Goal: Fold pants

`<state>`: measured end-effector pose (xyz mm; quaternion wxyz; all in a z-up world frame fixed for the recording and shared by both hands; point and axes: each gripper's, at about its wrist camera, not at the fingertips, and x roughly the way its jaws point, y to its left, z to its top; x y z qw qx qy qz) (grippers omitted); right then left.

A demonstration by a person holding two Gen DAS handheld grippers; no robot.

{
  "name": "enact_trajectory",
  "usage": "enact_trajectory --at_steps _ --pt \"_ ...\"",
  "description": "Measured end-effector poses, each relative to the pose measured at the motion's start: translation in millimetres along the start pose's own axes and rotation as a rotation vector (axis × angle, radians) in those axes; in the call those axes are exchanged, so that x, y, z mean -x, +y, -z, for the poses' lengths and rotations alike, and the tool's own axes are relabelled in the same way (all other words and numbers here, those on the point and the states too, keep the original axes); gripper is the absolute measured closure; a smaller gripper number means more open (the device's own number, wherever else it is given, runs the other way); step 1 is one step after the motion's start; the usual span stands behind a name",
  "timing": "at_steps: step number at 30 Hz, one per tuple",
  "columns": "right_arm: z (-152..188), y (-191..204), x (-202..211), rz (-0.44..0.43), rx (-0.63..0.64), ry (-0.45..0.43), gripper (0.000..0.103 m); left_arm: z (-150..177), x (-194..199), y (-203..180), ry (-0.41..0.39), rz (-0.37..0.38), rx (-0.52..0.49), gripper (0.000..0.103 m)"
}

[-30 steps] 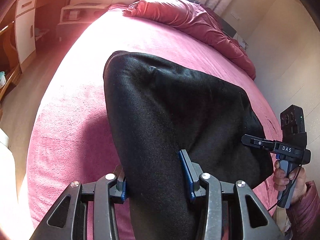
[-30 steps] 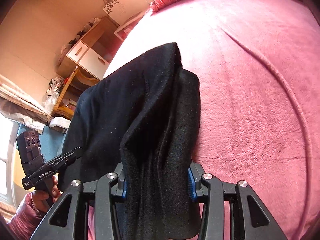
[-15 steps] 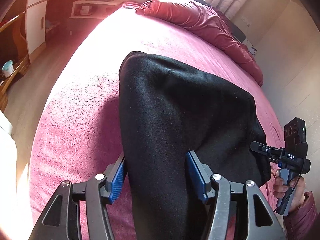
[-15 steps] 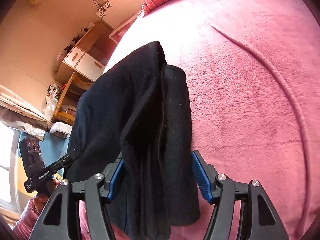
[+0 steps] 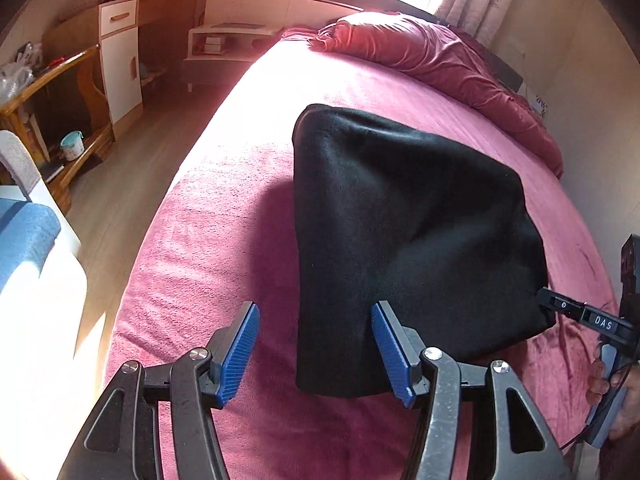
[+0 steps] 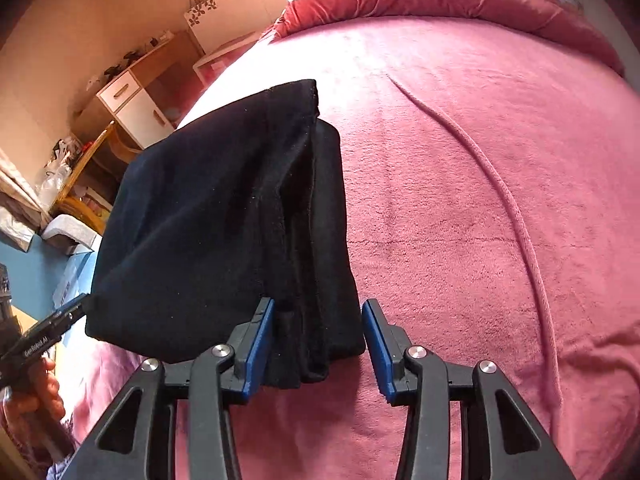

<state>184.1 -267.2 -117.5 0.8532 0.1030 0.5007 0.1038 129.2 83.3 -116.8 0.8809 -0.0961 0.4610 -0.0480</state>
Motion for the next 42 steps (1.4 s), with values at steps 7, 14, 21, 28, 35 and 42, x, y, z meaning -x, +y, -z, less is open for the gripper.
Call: enact_trajectory --at_steps 7,14,21,28,35,42 --pt "10 23 35 0.053 -0.012 -0.101 0.054 5 31 -23 -0.084 -0.023 -0.045 0.043" --pt "37 52 65 0.116 0.042 -0.180 0.047 17 62 -46 -0.175 -0.011 -0.082 0.043" --pt "59 84 76 0.175 0.083 -0.235 0.043 30 85 -58 -0.225 -0.025 -0.098 0.043" --pt "75 106 87 0.277 0.089 -0.281 0.036 43 99 -65 -0.252 -0.067 -0.090 0.043" --pt "88 118 93 0.314 0.116 -0.294 0.031 55 103 -71 -0.250 -0.094 -0.103 0.043" --pt "92 118 103 0.333 0.110 -0.328 0.028 60 102 -73 -0.251 -0.109 -0.102 0.042"
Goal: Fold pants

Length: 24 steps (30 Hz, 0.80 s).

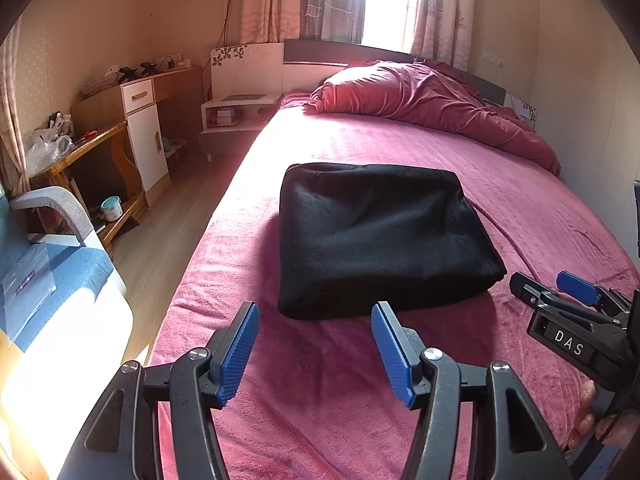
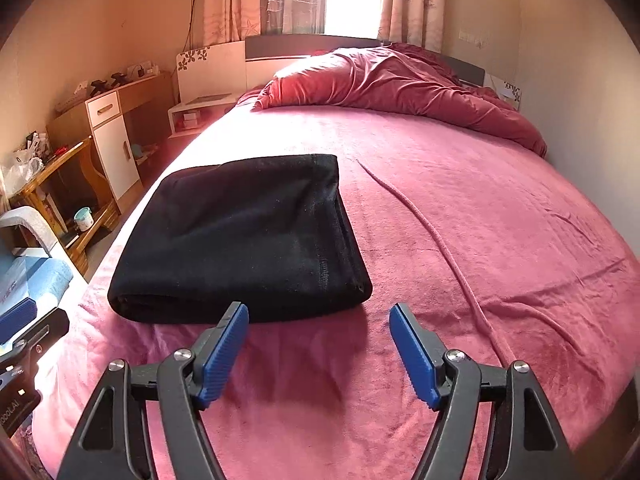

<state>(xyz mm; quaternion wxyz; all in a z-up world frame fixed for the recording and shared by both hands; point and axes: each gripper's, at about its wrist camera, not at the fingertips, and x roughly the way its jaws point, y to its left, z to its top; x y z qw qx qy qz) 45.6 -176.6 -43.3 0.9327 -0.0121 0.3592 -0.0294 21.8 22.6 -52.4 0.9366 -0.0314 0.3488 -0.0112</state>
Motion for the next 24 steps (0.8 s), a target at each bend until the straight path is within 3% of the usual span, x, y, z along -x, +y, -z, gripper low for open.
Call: enact_trajectory --at_steps 24 --pt "9.0 4.4 7.6 0.013 0.021 -0.017 0.025 2.6 4.9 -0.7 -0.025 -0.053 0.023 0.042"
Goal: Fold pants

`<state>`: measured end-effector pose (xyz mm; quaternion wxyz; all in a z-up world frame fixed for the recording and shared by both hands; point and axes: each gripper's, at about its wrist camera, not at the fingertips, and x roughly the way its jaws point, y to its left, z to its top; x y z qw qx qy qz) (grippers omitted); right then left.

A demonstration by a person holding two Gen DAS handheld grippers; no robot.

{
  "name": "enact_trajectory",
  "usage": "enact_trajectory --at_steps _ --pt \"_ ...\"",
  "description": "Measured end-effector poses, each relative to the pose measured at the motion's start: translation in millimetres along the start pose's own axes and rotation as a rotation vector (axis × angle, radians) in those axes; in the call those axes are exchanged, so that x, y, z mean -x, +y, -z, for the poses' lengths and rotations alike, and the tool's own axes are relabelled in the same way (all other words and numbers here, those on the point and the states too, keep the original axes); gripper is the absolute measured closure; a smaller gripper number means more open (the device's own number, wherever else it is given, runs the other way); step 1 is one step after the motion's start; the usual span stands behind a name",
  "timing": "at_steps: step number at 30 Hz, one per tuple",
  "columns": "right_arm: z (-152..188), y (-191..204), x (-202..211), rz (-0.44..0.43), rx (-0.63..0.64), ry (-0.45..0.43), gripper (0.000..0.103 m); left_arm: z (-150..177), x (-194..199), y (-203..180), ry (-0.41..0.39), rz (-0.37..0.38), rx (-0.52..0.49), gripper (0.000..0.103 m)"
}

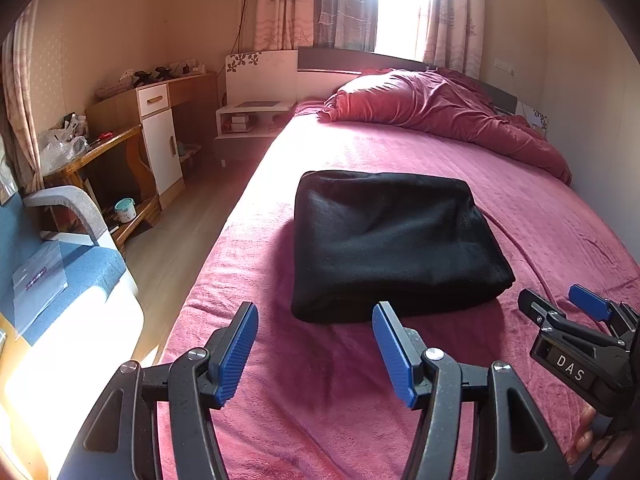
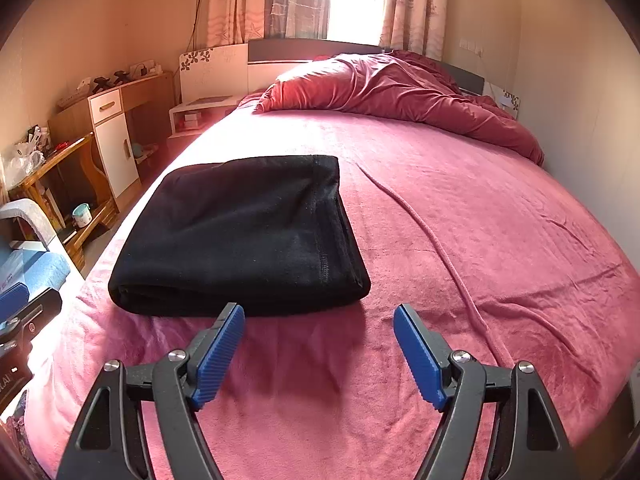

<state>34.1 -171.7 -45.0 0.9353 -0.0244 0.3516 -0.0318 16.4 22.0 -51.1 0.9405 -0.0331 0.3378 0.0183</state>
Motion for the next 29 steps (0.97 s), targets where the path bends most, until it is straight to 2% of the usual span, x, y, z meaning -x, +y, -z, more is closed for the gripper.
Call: enact_trajectory --at_steps 20,24,29 --pt "3.3 1.1 -0.7 0.013 0.024 0.000 0.024 2.1 -5.7 2.2 0.034 0.001 0.010 0.042" --pt "5.4 1.0 -2.9 0.016 0.026 0.008 0.024 2.5 -2.5 2.0 0.002 -0.028 0.000 0.042" --pt "7.4 0.7 -4.7 0.016 0.021 0.014 0.024 0.9 0.3 2.3 -0.019 -0.010 -0.004 0.046"
